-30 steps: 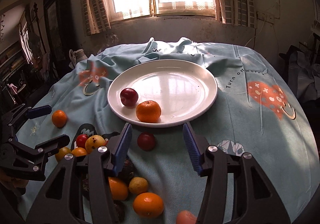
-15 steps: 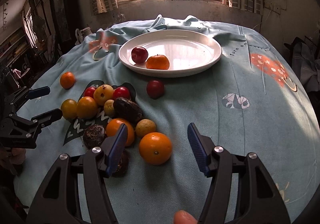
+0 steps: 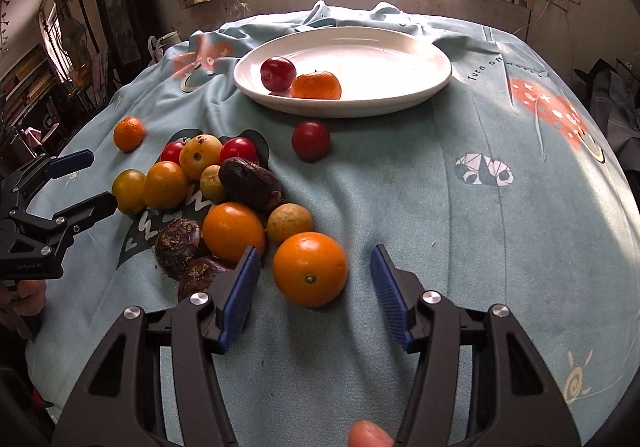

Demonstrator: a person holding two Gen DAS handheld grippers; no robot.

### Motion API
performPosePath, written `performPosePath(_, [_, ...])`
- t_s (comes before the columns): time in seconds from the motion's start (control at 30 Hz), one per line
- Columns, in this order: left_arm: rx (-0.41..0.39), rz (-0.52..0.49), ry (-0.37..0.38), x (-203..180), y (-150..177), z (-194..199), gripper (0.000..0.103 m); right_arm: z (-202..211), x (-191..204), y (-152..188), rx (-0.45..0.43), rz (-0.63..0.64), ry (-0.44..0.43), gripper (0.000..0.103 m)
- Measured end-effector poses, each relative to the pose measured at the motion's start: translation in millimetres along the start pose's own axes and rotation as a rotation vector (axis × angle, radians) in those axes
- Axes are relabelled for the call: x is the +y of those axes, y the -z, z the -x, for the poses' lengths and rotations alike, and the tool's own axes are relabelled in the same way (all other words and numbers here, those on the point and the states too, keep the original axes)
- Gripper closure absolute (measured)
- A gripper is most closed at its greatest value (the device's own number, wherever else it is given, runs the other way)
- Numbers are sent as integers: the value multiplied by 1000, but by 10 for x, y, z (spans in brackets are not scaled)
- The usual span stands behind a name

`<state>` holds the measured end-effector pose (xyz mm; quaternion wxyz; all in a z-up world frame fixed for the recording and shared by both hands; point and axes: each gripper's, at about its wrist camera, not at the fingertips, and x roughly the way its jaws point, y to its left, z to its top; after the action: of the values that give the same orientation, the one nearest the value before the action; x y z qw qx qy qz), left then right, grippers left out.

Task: Organize fruits
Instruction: 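Grasp an orange with the right gripper while the left gripper grasps a yellow lemon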

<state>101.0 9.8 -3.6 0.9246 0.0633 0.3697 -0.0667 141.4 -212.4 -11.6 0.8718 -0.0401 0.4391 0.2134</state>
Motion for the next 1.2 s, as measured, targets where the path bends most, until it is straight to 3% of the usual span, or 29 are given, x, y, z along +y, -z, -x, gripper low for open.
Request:
performPosePath(0.1, [10, -9, 3, -19, 10, -19, 6, -21, -4, 5, 7, 1, 3, 52])
performPosePath(0.2, [24, -16, 0, -34, 24, -49, 6, 4, -12, 7, -4, -2, -1, 64])
performPosePath(0.5, [49, -22, -18, -18, 52, -152, 9, 76, -87, -9, -28, -54, -32, 65])
performPosePath(0.67, [76, -12, -8, 21, 39, -244, 29, 77, -81, -9, -29, -53, -30, 65])
performPosePath(0.9, [99, -7, 29, 26, 35, -332, 40, 85, -83, -10, -32, -54, -30, 65])
performPosePath(1.03, [104, -16, 81, -19, 46, -331, 61, 87, -87, -14, -32, -53, -30, 65])
performPosePath(1.2, [96, 0, 80, -23, 54, -304, 62, 89, -83, -13, -34, -52, -30, 65])
